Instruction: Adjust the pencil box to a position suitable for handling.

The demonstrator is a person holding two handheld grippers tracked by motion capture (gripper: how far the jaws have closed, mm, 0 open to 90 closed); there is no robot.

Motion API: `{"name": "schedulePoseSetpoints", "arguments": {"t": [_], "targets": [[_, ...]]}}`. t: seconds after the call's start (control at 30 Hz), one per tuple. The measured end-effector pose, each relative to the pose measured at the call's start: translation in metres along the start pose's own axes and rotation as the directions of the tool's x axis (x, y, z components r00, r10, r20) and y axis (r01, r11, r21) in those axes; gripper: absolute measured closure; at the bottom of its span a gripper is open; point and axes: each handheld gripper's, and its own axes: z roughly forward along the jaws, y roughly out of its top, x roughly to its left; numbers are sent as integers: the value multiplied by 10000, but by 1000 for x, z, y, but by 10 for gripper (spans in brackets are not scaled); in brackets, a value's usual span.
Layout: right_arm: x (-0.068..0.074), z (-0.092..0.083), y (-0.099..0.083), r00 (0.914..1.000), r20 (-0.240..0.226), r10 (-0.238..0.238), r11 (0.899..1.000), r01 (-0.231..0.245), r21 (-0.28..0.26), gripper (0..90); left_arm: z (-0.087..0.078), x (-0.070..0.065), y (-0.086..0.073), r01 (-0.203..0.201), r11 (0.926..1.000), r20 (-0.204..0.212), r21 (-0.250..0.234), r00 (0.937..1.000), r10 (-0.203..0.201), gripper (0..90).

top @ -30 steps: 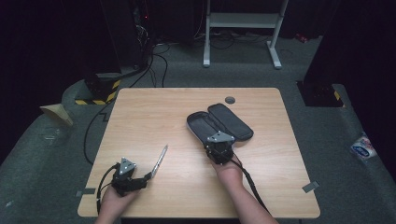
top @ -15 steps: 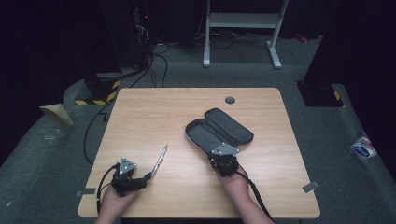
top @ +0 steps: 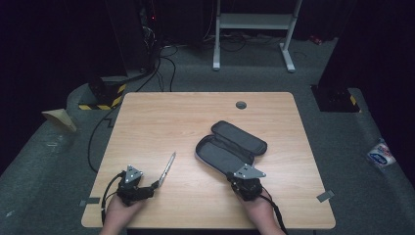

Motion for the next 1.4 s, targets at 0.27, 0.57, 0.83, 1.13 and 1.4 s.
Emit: {"name": "schedulePoseSetpoints", "arguments": {"t": [0.27,0.57,0.83,1.13,1.4], "targets": [[-2,-18,-21,9997,188,-173,9996,177,-224,840,0,0,0,4,10000,-1,0,10000,-4,216],[-12,-36,-31,9988,460,-144,9997,152,-179,816,0,0,0,29,10000,-14,4,10000,-29,218],[-26,-53,-25,9957,560,733,9900,-659,-1251,590,0,0,0,38,10000,-10,-14,10000,-38,218],[-71,-35,-36,9302,2305,2857,9579,-2844,-397,550,0,0,0,33,10000,-9,-1,10000,-33,218],[-76,-33,-39,9337,2139,2873,9568,-2903,-178,752,0,-1,0,33,10000,-17,-12,10000,-33,218]]}}
